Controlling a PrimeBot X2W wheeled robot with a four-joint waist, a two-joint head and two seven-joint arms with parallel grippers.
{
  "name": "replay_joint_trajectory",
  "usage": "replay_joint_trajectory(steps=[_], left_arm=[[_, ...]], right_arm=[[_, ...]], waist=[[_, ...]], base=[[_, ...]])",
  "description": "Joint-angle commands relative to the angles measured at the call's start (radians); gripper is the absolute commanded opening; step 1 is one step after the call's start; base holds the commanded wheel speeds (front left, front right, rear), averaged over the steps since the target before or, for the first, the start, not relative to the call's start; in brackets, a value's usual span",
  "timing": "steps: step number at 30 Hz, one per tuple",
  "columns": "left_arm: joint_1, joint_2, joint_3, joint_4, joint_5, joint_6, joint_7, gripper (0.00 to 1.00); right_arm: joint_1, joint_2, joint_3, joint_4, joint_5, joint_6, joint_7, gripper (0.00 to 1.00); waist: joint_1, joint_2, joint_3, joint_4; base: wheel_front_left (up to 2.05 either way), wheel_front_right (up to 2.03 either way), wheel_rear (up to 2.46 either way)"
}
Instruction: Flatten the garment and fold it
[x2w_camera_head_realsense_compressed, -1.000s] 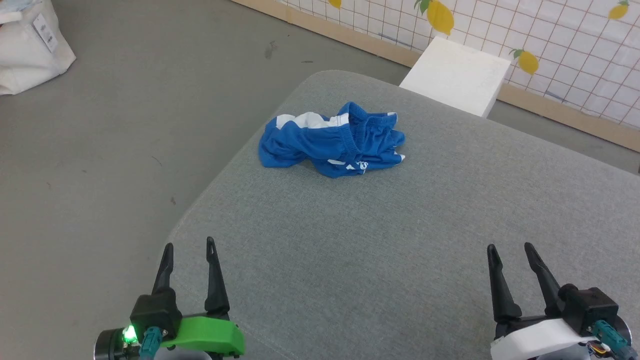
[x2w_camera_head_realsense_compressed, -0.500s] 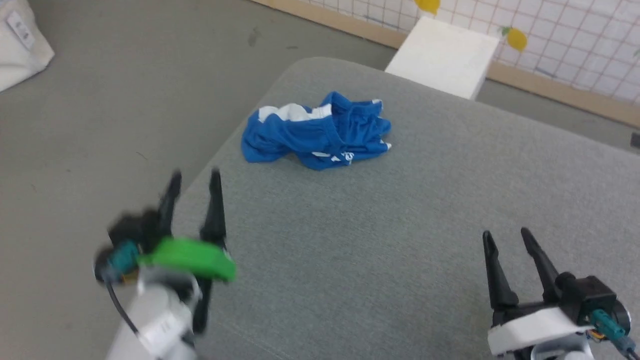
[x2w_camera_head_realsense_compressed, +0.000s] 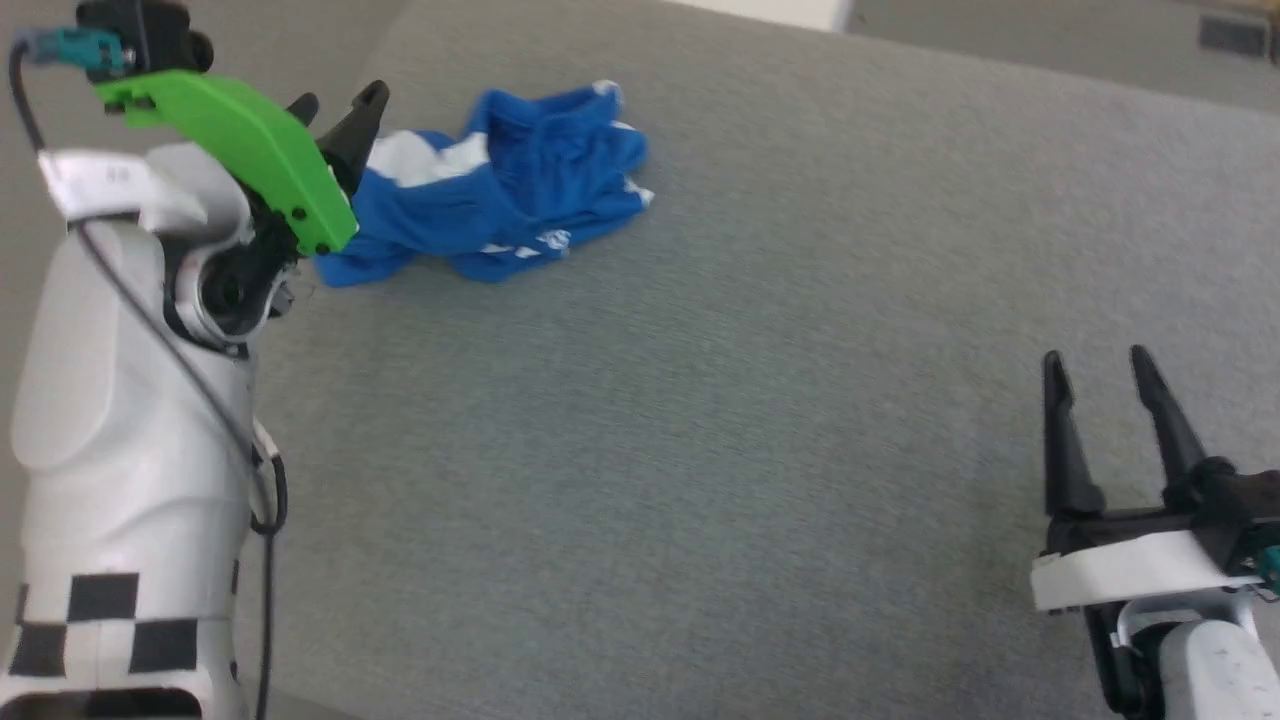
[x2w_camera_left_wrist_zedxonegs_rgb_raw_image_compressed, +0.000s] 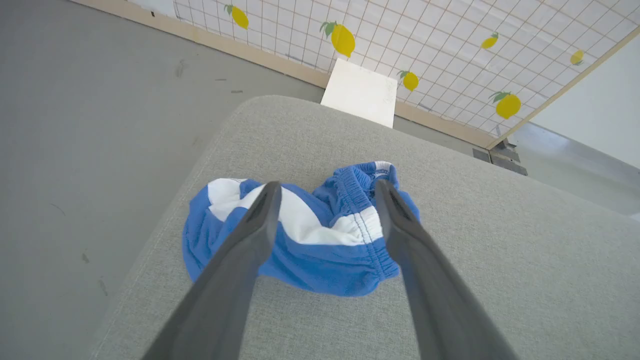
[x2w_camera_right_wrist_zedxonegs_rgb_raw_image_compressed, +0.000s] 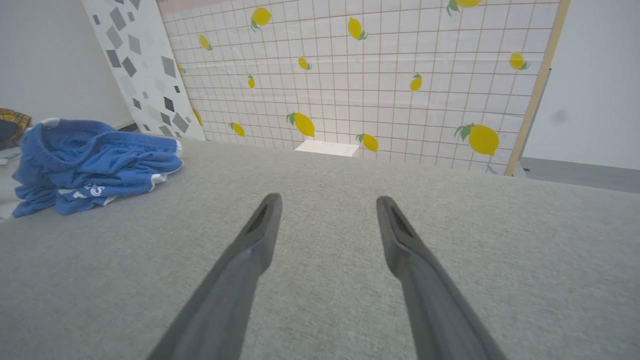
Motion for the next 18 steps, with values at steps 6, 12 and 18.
replay_joint_trajectory(steps=[6, 12, 18], left_arm=[[-0.051, 0.041, -0.033, 0.002, -0.006, 0.078, 0.266, 1.00], [-0.023, 0.075, -0.079, -0.011, 0.056, 0.136, 0.339, 1.00], [0.000, 0.061, -0.063, -0.052, 0.036, 0.095, 0.228, 0.00]], right_arm=[[-0.033, -0.001, -0.009, -0.013, -0.001, -0.002, -0.006, 1.00], [-0.049, -0.001, -0.004, -0.020, 0.011, -0.002, -0.006, 1.00], [-0.052, -0.001, 0.011, -0.015, -0.001, -0.002, -0.006, 1.00]], waist=[[-0.0001, 0.0000, 0.180, -0.174], [-0.0001, 0.0000, 0.211, -0.187], [-0.0001, 0.0000, 0.205, -0.172]], base=[[0.00, 0.00, 0.00], [0.00, 0.00, 0.00], [0.00, 0.00, 0.00]])
